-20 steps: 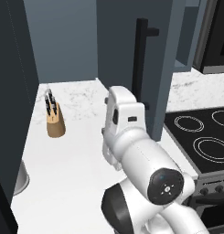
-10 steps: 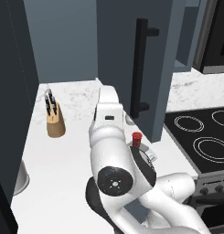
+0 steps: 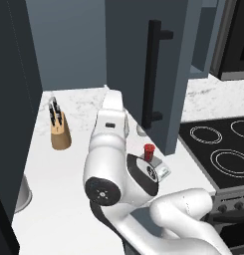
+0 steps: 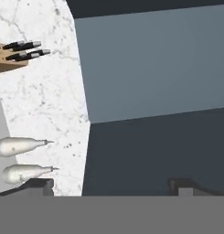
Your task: Pick the yogurt and place it on the digital scale for weighing, and close the cabinet.
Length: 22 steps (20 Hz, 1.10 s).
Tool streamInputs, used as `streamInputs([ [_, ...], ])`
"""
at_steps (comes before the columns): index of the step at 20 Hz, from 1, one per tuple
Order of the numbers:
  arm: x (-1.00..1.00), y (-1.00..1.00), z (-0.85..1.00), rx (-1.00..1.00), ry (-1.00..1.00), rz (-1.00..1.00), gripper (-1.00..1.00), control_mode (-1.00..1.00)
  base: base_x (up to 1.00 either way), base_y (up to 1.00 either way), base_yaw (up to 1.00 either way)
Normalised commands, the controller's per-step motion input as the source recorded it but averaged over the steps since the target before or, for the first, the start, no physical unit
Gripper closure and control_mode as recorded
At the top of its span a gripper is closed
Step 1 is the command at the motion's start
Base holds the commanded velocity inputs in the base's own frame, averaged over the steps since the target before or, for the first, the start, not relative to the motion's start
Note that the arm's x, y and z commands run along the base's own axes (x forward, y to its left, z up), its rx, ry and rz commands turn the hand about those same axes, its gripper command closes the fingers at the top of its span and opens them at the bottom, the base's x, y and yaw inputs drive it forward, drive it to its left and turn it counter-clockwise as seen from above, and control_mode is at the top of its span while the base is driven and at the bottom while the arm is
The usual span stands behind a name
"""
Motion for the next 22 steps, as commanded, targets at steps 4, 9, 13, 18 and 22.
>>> streamInputs([
  [4, 0.08, -0.37, 0.01, 0.0, -0.11, -0.08, -1.0, -1.0, 0.0, 0.0, 0.0],
  [9, 0.18, -0.45, 0.08, 0.0, -0.19, -0.04, -1.0, -1.0, 0.0, 0.0, 0.0],
  [13, 0.17, -0.48, 0.13, 0.0, -0.28, -0.02, -1.0, -1.0, 0.0, 0.0, 0.0],
  [18, 0.22, -0.45, 0.21, 0.0, -0.25, 0.0, -1.0, -1.0, 0.0, 0.0, 0.0],
  [22, 0.3, -0.54, 0.29, 0.0, -0.15, 0.0, -1.0, -1.0, 0.0, 0.0, 0.0],
])
